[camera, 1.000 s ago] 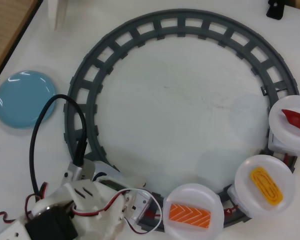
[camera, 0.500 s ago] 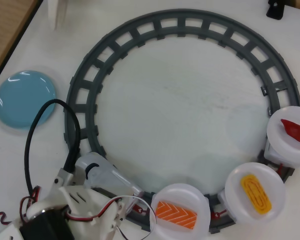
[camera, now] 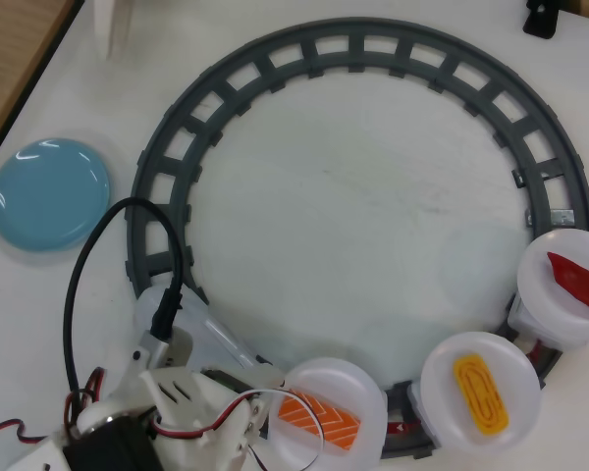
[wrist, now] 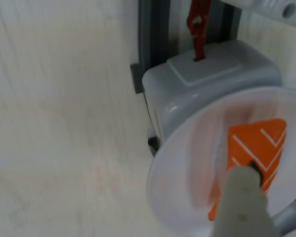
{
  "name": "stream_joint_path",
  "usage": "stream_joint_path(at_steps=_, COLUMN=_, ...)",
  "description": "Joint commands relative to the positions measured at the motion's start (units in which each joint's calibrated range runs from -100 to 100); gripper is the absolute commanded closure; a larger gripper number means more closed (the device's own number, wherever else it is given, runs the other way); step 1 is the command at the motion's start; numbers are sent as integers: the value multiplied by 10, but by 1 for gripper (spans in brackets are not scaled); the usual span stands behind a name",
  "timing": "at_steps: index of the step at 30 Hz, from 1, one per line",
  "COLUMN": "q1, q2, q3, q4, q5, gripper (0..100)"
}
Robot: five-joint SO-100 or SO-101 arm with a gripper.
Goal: Pick up the sushi from the Shinkansen and put it on the blue dish
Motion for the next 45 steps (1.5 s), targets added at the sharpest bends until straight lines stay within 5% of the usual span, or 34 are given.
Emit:
stream_joint_path(at_steps=1, q1=5, q2=1, q3=16, q4=-20, q5=1, gripper=80)
stream_joint_path(at_steps=29, q1=-5, q2=1, q3=158, q4=-146, q5=2, gripper=81)
stream_joint_path(at_steps=34, q1=-18, q2=-4, q3=187, q4=-153, q5=8, gripper=97)
stream_joint_path(at_steps=45, q1=-41, q2=-7, q3=109, q4=-143, q5=7, gripper=97)
